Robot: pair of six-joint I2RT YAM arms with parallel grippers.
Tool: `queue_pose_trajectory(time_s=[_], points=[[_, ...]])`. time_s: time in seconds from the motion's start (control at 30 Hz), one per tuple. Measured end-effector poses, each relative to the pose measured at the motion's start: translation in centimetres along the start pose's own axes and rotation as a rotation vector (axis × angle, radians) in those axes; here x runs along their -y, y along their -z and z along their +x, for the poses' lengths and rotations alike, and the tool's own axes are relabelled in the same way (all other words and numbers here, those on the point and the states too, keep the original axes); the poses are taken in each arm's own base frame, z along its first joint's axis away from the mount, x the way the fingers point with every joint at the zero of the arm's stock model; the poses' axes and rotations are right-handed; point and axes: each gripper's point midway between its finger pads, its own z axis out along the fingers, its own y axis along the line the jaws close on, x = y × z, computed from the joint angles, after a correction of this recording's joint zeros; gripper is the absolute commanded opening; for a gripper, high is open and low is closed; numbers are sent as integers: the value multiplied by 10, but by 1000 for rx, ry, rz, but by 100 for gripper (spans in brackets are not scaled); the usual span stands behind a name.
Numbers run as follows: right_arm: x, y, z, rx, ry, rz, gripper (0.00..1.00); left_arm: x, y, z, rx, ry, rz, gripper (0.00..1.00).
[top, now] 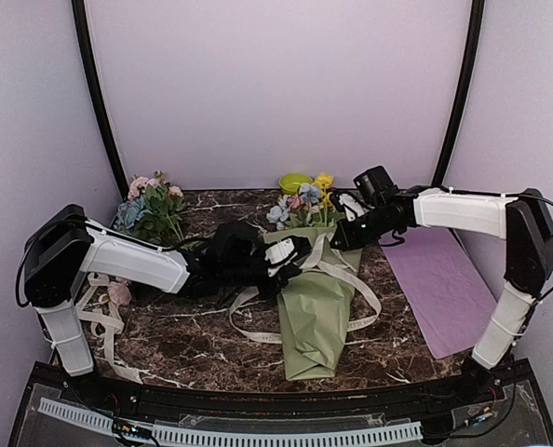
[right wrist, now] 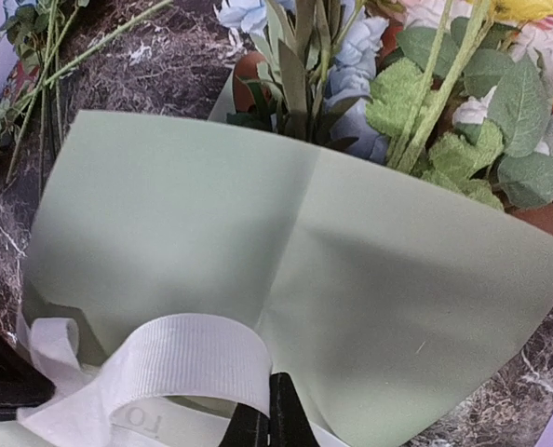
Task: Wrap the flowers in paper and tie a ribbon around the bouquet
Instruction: Cross the ribbon over the folded bouquet.
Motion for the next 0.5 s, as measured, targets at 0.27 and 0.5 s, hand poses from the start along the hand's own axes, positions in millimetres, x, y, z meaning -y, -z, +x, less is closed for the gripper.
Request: queue_pose_trajectory(time_s=[0.27,0.5], points=[[-1,-8,14,-24,3,-28,0,-6,10,-17,79,-39,-51,0],[-12,-19,44,-108,1,-130,0,-14,12,-24,121,-49,-99,0]])
